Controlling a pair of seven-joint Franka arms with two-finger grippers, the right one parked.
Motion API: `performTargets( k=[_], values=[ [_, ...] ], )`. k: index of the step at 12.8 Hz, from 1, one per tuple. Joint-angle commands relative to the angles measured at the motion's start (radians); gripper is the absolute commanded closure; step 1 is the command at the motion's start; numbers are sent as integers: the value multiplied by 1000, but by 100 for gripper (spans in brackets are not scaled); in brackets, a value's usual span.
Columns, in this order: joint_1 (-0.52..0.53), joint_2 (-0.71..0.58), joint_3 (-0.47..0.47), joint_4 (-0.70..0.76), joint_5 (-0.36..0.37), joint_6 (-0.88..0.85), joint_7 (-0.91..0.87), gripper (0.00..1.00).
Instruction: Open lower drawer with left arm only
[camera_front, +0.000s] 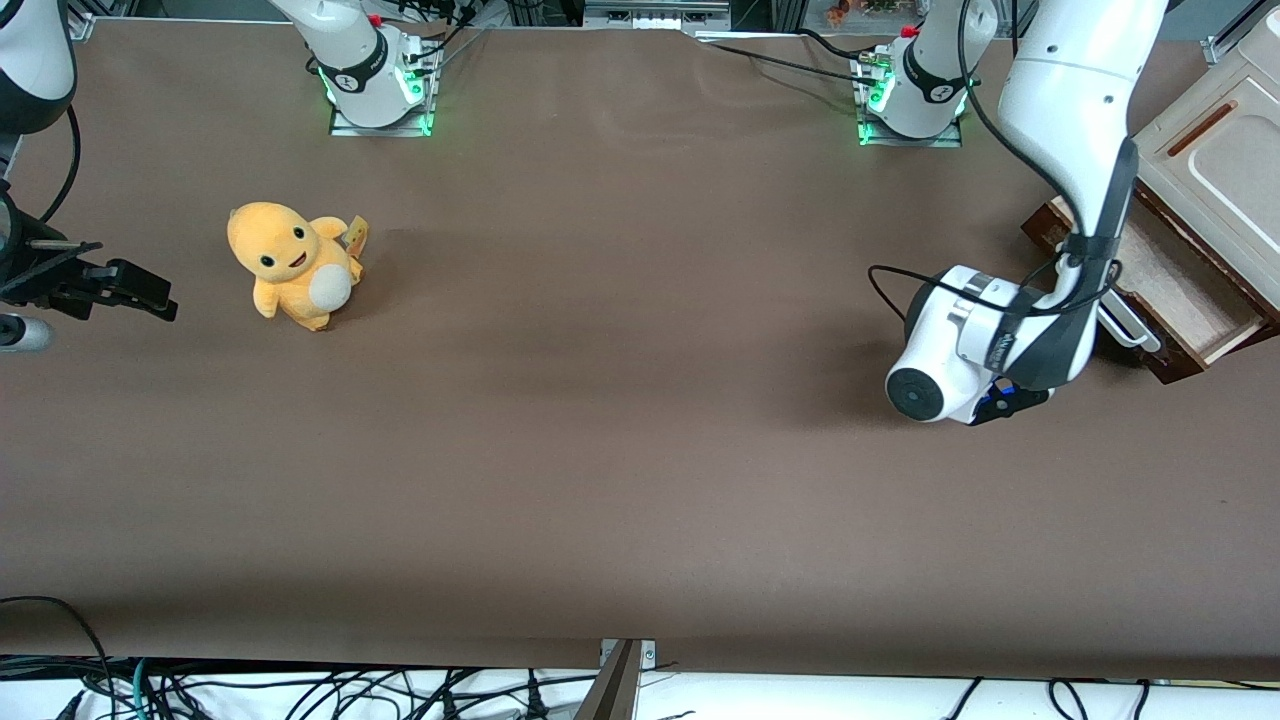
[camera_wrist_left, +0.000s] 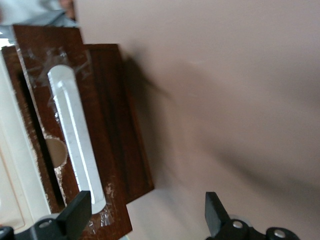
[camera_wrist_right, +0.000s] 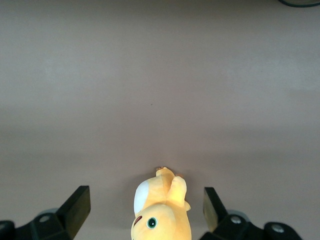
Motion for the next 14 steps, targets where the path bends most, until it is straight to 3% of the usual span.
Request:
performTargets(
  k=[1, 8, 11, 14],
  values=[
    [10, -33, -1, 83, -106, 0, 158, 0],
    [10, -52, -14, 343, -399, 14, 399, 0],
    [45, -143, -6, 324, -506, 96, 533, 0],
    [89, -286, -6, 208, -522, 193, 665, 0]
  ],
)
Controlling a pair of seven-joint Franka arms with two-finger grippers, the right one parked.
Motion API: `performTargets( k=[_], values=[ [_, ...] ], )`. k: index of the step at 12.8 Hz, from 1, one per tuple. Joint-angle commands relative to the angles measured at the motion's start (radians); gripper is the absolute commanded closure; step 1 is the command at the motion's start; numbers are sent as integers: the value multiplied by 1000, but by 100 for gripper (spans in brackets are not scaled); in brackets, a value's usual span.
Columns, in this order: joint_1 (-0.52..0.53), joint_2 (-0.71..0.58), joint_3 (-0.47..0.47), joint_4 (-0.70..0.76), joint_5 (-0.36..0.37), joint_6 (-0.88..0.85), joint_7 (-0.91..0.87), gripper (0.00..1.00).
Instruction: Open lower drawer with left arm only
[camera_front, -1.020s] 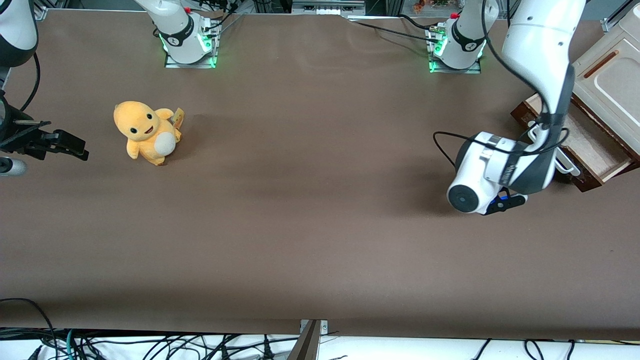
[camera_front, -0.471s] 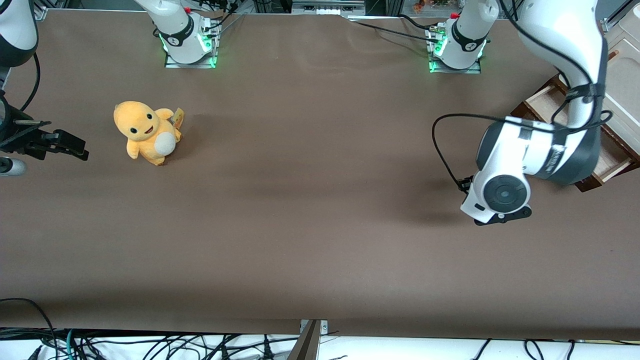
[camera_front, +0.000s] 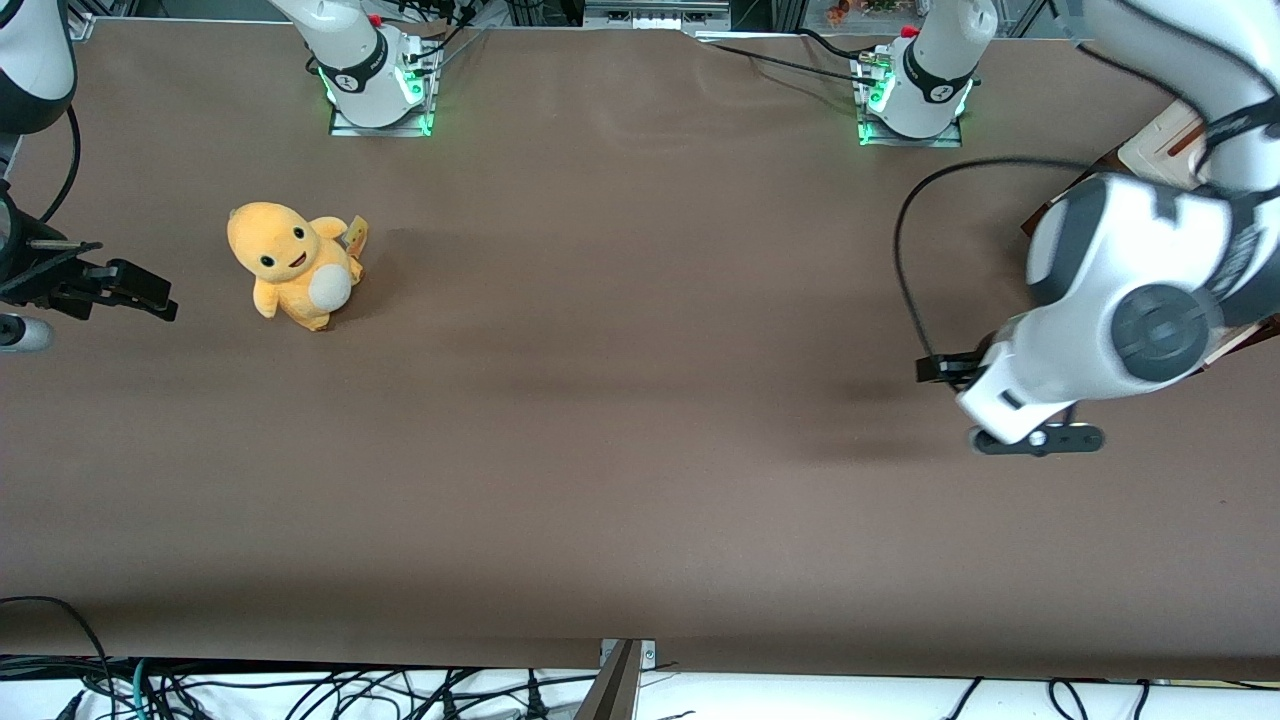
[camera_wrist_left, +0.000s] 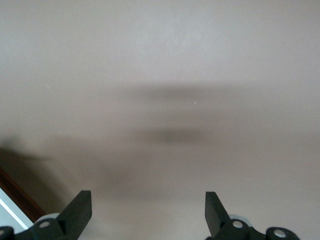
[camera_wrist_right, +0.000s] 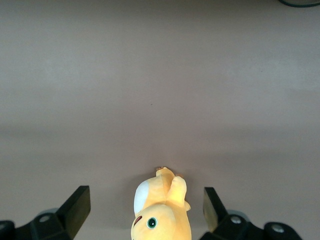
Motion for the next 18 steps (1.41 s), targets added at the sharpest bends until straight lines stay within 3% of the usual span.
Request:
performTargets(
  k=[1, 10, 18],
  values=[
    [40, -183, 3, -173, -37, 89, 84, 0],
    [87, -467, 41, -422, -98, 135, 210, 0],
    [87, -498, 41, -442, -106, 120, 110, 0]
  ],
)
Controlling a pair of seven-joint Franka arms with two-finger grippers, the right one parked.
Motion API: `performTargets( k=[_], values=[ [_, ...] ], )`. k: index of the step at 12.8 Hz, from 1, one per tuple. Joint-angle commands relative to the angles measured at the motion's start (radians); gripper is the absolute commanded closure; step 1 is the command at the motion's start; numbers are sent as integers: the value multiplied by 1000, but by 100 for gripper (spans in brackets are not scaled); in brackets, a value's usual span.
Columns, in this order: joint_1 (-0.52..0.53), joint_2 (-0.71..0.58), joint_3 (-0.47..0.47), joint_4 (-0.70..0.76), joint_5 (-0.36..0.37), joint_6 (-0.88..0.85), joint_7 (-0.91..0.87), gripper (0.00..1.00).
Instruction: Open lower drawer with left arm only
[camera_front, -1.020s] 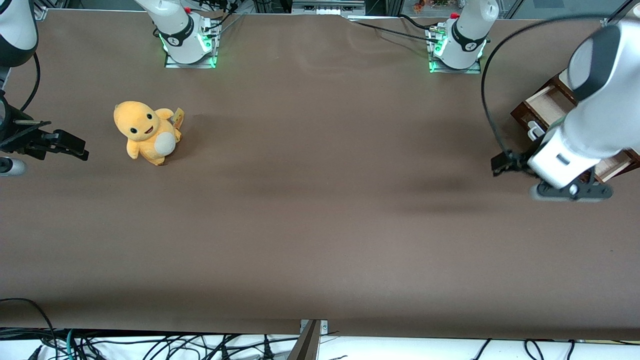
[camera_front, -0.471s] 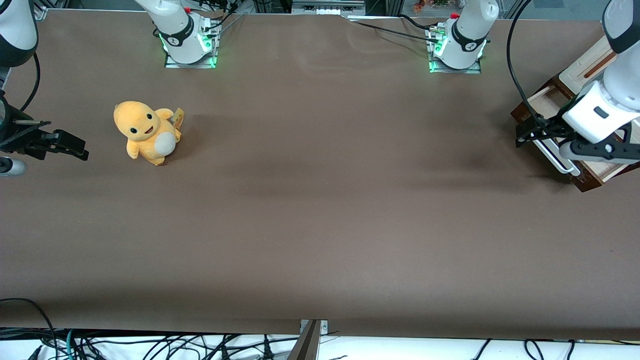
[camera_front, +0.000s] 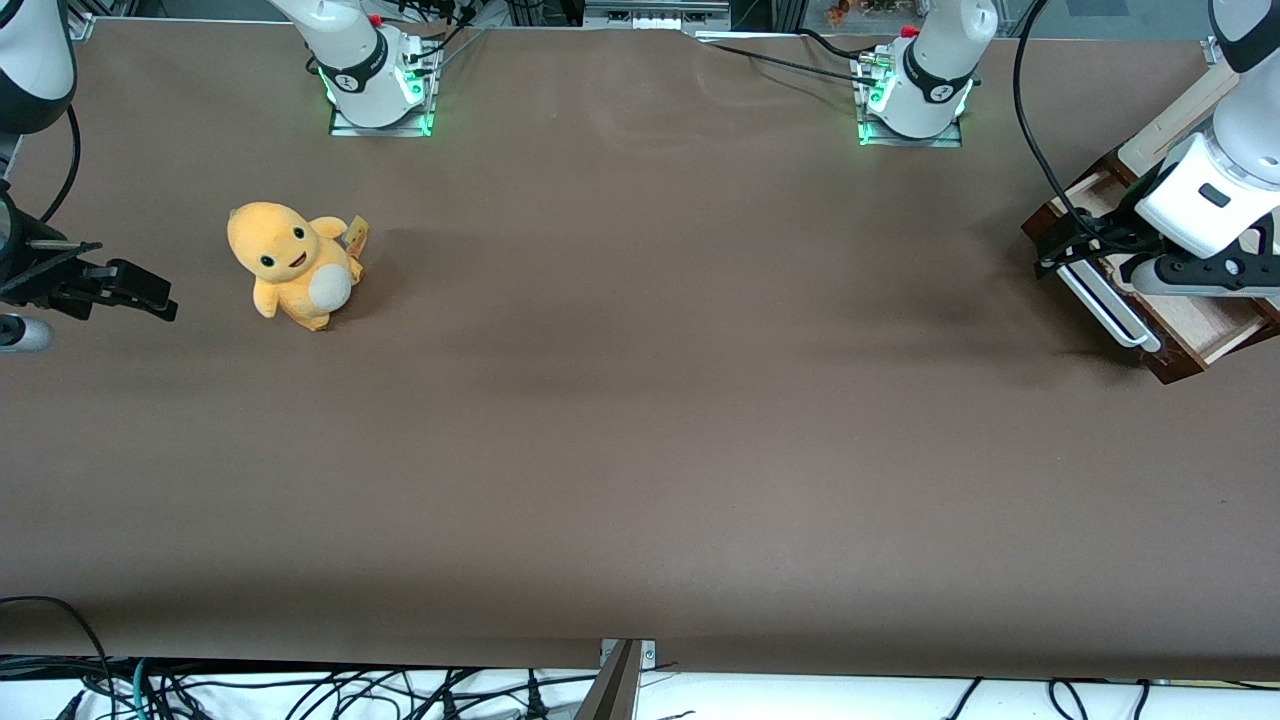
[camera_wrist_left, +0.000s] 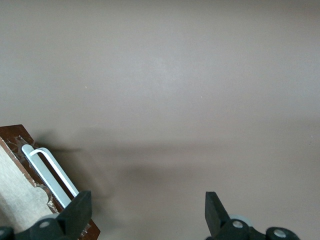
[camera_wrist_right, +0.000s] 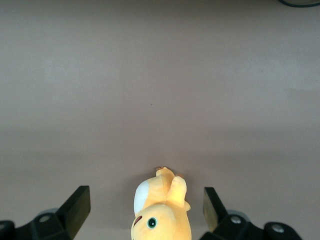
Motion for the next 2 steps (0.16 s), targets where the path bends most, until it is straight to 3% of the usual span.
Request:
performTargets(
  k=[1, 2],
  values=[
    [5, -25, -1, -29, -31, 3, -9, 0],
    [5, -25, -1, -27, -31, -5, -8, 0]
  ],
)
